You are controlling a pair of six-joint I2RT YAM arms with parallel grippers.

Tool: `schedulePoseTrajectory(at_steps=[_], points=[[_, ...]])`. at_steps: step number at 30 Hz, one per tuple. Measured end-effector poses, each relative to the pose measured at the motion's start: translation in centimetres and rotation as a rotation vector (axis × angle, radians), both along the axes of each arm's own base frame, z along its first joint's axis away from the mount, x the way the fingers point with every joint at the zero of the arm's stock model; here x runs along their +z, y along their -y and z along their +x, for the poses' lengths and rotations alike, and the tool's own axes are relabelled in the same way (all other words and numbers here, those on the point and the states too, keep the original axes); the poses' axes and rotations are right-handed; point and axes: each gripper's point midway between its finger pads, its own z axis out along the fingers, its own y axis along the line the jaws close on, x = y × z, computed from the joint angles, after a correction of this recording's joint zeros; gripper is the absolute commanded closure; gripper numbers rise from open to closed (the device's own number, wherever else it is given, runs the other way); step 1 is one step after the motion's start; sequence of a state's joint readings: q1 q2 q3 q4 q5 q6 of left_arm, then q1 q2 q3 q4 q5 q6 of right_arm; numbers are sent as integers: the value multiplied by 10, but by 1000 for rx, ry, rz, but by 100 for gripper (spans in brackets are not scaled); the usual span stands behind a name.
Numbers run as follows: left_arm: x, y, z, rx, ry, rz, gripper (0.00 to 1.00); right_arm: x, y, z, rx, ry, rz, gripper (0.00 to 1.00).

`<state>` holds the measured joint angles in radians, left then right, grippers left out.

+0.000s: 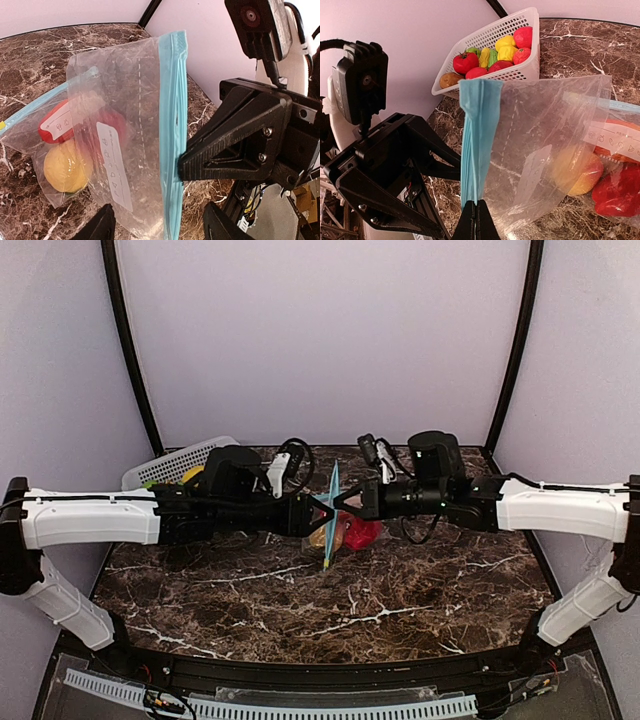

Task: Place the food in the zip-top bag and seal the zipper
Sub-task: Open the zipper food storage bag at the center of the board.

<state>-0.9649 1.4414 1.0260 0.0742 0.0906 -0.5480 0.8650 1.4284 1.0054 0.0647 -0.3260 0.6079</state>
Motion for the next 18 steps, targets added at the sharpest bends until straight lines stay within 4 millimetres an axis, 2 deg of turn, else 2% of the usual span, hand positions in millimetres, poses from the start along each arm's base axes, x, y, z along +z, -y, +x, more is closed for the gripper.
schedulePoseTrajectory(at_steps=[3, 9, 11, 14, 18], points=[[-2, 1, 2, 5, -5, -1, 50, -4, 0, -2, 5, 0, -10, 100], [-20, 3, 9, 28, -24, 52, 61, -5, -1, -5, 21, 7, -17, 100], [-23, 6, 12, 29, -24, 67, 67, -5, -1, -5, 26, 9, -19, 100], [-26, 7, 16, 38, -20, 86, 82, -6, -1, -6, 28, 11, -22, 100], [-30, 2, 21, 69, -12, 119, 97, -8, 0, -6, 24, 7, -30, 100]])
